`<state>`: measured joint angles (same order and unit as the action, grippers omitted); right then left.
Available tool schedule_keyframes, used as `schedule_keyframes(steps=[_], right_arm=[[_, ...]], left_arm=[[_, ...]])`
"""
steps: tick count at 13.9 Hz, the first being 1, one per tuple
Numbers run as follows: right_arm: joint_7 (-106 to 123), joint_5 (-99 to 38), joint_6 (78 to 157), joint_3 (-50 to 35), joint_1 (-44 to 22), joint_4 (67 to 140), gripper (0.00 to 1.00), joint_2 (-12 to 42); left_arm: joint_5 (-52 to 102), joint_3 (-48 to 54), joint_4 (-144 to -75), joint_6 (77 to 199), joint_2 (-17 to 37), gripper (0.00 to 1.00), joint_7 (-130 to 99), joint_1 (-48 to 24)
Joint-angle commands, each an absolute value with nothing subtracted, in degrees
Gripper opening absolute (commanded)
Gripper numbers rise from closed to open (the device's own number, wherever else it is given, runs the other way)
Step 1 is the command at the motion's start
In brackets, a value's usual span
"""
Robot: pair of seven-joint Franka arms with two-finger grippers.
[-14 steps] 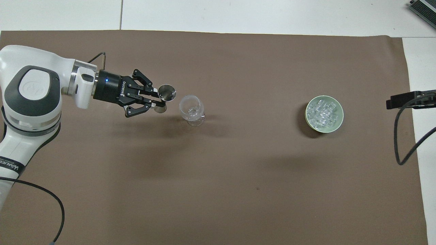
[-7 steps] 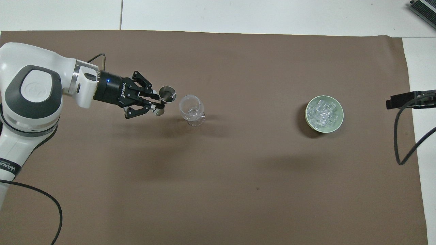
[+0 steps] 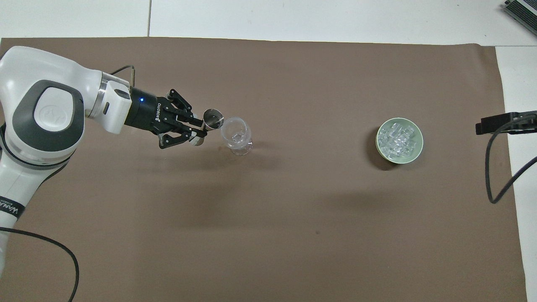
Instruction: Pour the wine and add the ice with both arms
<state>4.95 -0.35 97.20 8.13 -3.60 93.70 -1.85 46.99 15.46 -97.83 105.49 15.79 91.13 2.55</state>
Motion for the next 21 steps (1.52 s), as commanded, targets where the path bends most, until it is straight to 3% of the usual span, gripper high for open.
schedule_keyframes(steps=[1,21], right_arm=[[3.9,-0.8,97.5,8.2,-3.6,94.2,1.0,-2.6],[3.9,-0.8,97.5,8.2,-3.7,94.2,1.0,-2.6]], left_arm=[[43.2,14.2,-96.6,106.8,14.9,0.0,88.1,0.4],[31.1,14.0,-93.3,106.4,14.5,0.0,75.7,-3.1]])
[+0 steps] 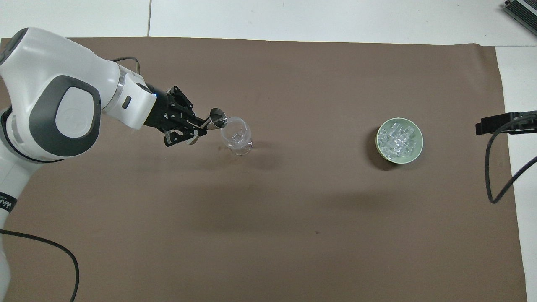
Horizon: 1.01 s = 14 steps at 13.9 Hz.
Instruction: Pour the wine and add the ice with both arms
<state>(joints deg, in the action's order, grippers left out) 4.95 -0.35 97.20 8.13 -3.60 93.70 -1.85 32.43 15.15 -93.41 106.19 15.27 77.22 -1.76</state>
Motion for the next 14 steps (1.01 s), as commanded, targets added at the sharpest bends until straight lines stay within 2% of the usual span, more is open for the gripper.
schedule_keyframes(steps=[1,14], right_arm=[[3.9,-0.8,97.5,8.1,-3.6,94.2,1.0,-2.6],[3.9,-0.8,97.5,8.2,-3.6,94.2,1.0,-2.6]], left_arm=[[31.1,13.9,-93.3,106.5,14.4,0.0,75.6,-3.5],[22.9,13.5,-91.2,106.0,14.1,0.0,68.7,-6.1]])
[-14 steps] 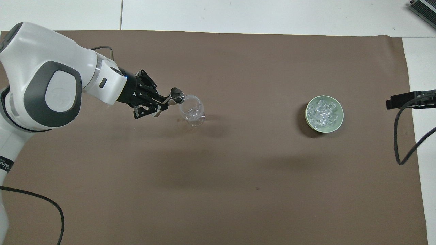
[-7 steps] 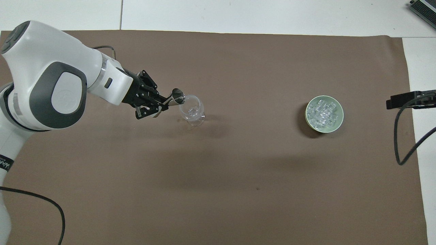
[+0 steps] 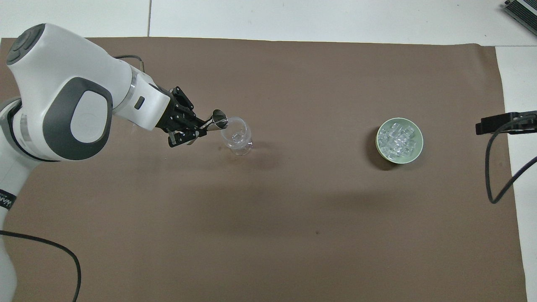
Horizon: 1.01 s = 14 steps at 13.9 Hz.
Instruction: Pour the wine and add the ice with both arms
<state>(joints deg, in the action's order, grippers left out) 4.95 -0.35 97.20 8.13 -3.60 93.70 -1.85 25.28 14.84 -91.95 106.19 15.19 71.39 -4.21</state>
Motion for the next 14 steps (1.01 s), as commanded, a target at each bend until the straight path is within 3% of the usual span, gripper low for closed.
schedule_keyframes(steps=[1,14], right_arm=[[3.9,-0.8,97.5,8.2,-3.7,94.2,1.0,-2.6],[3.9,-0.8,97.5,8.2,-3.7,94.2,1.0,-2.6]], left_arm=[[22.2,13.5,-91.1,105.9,14.1,0.0,68.3,-6.3],[15.5,13.5,-89.6,104.1,13.9,0.0,62.9,-8.6]])
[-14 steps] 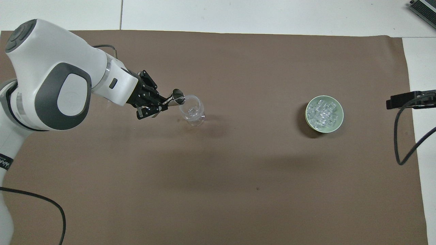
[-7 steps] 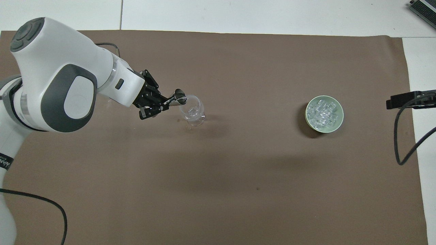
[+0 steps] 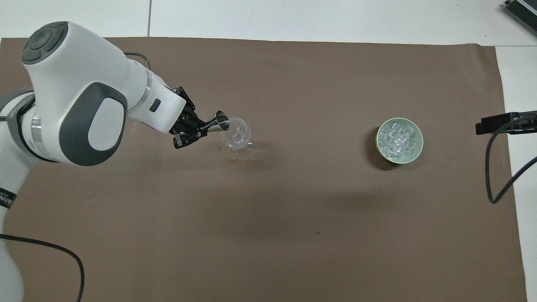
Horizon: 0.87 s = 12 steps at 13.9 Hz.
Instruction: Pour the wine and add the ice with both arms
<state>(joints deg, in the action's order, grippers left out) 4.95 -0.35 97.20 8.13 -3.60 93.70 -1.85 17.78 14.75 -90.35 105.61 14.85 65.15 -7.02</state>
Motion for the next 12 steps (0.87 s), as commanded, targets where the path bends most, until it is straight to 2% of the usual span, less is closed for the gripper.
schedule_keyframes(steps=[1,12], right_arm=[[3.9,-0.8,97.5,8.2,-3.7,94.2,1.0,-2.6],[3.9,-0.8,97.5,8.2,-3.6,94.2,1.0,-2.6]], left_arm=[[15.2,13.5,-89.5,104.0,13.9,0.0,62.8,-8.6],[10.9,13.6,-88.6,102.8,13.9,0.0,57.5,-10.2]])
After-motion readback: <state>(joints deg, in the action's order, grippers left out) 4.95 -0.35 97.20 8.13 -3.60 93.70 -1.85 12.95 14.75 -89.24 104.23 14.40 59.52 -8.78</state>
